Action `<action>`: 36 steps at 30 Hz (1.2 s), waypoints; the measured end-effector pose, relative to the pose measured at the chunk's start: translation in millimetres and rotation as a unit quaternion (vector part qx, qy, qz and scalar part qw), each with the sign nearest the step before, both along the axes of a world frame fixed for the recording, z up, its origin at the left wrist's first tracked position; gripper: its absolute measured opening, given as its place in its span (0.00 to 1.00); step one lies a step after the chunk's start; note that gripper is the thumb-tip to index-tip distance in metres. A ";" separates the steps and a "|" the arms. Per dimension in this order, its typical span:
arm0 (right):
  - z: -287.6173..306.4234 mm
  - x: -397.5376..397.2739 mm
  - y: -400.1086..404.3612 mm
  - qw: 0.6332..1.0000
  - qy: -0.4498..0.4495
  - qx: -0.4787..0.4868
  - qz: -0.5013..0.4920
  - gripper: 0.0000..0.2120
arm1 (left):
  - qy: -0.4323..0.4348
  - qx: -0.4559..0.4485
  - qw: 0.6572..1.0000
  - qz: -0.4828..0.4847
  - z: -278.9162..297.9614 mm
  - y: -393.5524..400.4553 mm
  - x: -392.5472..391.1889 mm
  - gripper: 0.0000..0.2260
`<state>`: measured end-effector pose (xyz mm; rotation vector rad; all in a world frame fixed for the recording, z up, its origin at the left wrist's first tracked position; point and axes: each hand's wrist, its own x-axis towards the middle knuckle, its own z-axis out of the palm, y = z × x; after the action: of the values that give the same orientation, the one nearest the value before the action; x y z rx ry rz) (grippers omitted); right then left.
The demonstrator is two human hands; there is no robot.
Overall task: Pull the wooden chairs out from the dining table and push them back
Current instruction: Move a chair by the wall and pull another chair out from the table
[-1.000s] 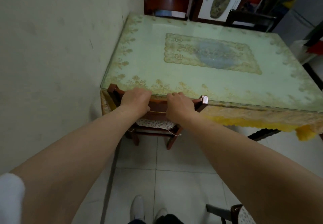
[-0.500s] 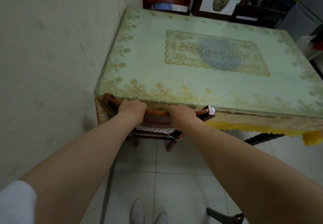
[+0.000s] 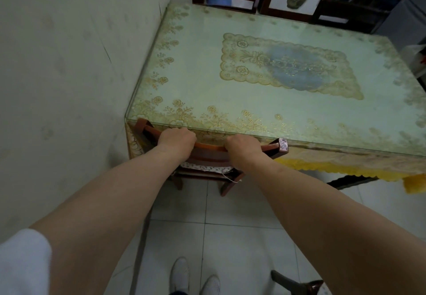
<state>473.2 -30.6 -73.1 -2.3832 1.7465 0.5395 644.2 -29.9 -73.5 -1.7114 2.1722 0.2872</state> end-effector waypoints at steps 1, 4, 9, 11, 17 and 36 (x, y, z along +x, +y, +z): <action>0.5 -0.4 1.2 1.000 0.000 -0.001 0.000 0.12 | 0.000 0.001 1.000 -0.001 -0.1 0.6 -0.6 0.12; 1.5 -2.4 4.5 1.000 -0.003 -0.002 0.003 0.12 | -0.002 0.002 1.000 -0.001 1.0 2.5 -2.2 0.12; 2.3 -4.5 16.5 1.000 0.001 0.000 0.014 0.11 | -0.006 -0.006 1.000 -0.006 3.4 12.9 -3.8 0.11; 2.2 -3.9 23.7 1.000 0.006 -0.001 0.019 0.11 | -0.009 -0.009 1.000 -0.006 3.4 20.2 -3.4 0.11; 2.6 -7.9 45.0 0.999 0.016 0.003 0.032 0.09 | -0.007 -0.012 1.000 0.002 2.6 45.4 -7.1 0.10; 9.6 -25.8 168.9 0.998 0.003 0.028 0.061 0.07 | -0.011 0.000 1.000 0.028 7.5 176.5 -22.5 0.07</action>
<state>447.4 138.2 -63.5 -2.4631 1.5738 0.6028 621.7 146.7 -66.0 -1.7697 2.1124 0.2812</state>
